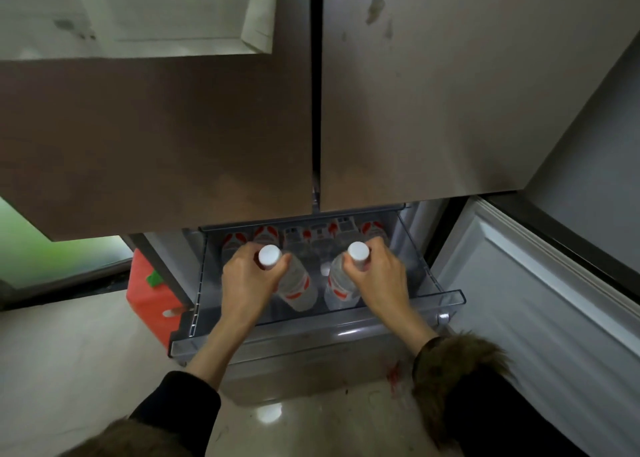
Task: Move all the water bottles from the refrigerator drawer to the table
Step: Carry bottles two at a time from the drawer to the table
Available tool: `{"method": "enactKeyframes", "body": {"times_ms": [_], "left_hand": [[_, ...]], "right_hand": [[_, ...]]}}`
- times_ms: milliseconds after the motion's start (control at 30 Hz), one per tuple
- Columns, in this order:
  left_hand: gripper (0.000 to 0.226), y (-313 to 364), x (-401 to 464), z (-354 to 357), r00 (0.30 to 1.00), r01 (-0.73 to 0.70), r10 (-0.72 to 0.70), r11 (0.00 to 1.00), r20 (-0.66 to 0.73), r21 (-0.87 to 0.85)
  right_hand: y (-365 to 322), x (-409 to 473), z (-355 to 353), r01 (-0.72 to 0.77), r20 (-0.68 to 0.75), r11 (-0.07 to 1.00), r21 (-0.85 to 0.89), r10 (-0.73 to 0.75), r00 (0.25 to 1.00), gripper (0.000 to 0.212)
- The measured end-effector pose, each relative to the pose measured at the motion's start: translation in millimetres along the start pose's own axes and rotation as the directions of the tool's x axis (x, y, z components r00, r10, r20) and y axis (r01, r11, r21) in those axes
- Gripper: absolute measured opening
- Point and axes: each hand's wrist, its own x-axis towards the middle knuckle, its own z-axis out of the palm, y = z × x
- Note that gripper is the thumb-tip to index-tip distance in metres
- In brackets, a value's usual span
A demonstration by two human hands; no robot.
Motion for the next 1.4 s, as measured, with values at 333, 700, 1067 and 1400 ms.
{"method": "enactKeyframes", "body": {"times_ms": [333,700,1067,1400], "left_hand": [[0.038,-9,10,2,0.998,0.052,-0.055,0.994,0.031,0.100],[0.087,-29,3,11,0.934,0.090,-0.069,0.995,0.350,-0.045],[0.072,-40,7,13,0.931,0.145,-0.097,0.983,0.352,-0.112],[0.076,-37,15,7,0.917,0.102,-0.092,0.995,0.389,-0.006]], "right_hand": [[-14,17,31,0.009,0.136,0.998,0.064,-0.018,0.991,0.043],[14,31,23,-0.075,0.654,0.969,0.234,-0.100,0.750,0.068],[11,30,33,0.055,0.552,0.995,0.081,-0.091,0.829,0.075],[3,27,30,-0.121,0.573,0.980,0.158,0.008,0.819,0.074]]}}
